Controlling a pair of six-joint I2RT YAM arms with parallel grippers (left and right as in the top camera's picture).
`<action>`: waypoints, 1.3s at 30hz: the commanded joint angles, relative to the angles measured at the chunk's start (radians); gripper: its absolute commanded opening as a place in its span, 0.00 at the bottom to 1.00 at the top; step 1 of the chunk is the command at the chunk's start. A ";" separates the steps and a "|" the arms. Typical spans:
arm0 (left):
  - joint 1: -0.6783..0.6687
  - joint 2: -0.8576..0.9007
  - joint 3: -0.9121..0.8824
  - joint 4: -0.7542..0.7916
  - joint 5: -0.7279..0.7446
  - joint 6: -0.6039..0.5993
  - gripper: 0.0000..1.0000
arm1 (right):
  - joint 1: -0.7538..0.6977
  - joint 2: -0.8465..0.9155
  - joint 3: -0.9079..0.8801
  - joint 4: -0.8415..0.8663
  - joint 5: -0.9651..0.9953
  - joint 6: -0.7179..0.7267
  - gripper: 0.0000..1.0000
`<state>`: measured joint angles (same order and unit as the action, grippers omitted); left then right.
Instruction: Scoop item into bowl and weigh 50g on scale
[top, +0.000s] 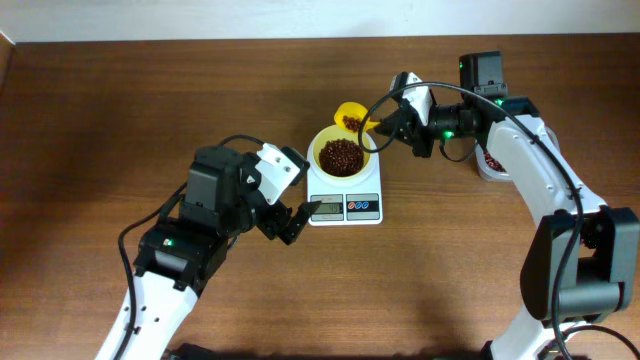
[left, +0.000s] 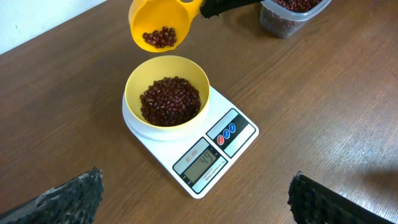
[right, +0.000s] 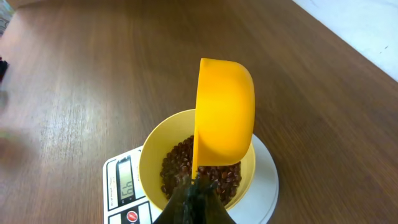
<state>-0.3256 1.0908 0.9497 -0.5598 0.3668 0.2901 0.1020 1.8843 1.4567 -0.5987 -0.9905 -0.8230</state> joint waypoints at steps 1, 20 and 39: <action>0.005 0.003 -0.005 0.001 0.004 -0.013 0.99 | 0.011 0.004 0.012 0.004 -0.003 -0.008 0.04; 0.005 0.003 -0.005 0.001 0.004 -0.013 0.99 | 0.017 0.008 0.012 -0.043 0.015 0.035 0.04; 0.005 0.003 -0.005 0.001 0.004 -0.013 0.99 | 0.016 0.010 0.012 -0.077 0.044 0.077 0.04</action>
<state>-0.3256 1.0908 0.9497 -0.5598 0.3668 0.2901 0.1078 1.8843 1.4567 -0.6617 -0.9569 -0.7547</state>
